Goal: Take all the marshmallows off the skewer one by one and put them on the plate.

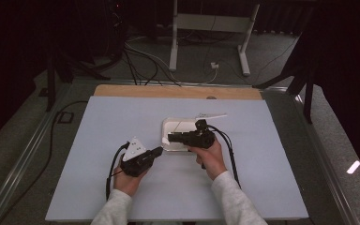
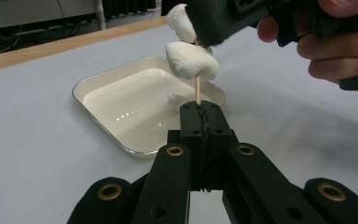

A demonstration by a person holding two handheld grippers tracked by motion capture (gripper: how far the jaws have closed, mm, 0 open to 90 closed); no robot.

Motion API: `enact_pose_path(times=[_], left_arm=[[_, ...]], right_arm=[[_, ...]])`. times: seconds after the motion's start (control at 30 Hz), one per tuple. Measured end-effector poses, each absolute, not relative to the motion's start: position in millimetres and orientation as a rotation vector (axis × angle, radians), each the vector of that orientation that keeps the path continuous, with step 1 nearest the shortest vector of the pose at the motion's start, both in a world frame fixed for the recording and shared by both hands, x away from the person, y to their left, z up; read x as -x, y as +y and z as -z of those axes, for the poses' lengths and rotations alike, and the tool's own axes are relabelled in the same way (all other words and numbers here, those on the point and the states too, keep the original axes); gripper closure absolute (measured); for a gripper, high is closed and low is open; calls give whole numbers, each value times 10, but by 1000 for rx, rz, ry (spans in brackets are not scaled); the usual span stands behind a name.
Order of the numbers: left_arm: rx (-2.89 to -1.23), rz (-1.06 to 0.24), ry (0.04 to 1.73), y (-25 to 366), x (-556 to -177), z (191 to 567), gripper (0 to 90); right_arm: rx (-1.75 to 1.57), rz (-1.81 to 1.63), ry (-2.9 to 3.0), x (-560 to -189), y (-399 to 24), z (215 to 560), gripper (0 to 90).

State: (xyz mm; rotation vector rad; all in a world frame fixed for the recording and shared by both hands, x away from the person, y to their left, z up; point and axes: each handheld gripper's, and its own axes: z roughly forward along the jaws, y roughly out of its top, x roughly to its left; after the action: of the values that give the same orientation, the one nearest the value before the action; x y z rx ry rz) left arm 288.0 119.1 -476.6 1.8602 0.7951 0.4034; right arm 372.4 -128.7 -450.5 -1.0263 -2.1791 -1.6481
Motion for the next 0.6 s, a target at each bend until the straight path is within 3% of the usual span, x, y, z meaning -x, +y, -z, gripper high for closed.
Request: enact_pose_path(times=[0.17,0.27,0.43,0.6], left_arm=[[-1936,-454,786,1175,-2869,4807,900],[-1974,-474,810,1202,-2858,4859,900],[-1937,-463,836,1238,-2890,4854,900],[-1923,-455,840,1199,-2897,4850,900]], right_arm=[[1080,1690,-2130,-3738,-1364,4471,806],[1180,1831,-1938,-3824,-1650,4368,812],[1276,1956,-1952,-3850,-2142,4085,809],[1289,1901,-2097,-3826,-2190,4059,801]])
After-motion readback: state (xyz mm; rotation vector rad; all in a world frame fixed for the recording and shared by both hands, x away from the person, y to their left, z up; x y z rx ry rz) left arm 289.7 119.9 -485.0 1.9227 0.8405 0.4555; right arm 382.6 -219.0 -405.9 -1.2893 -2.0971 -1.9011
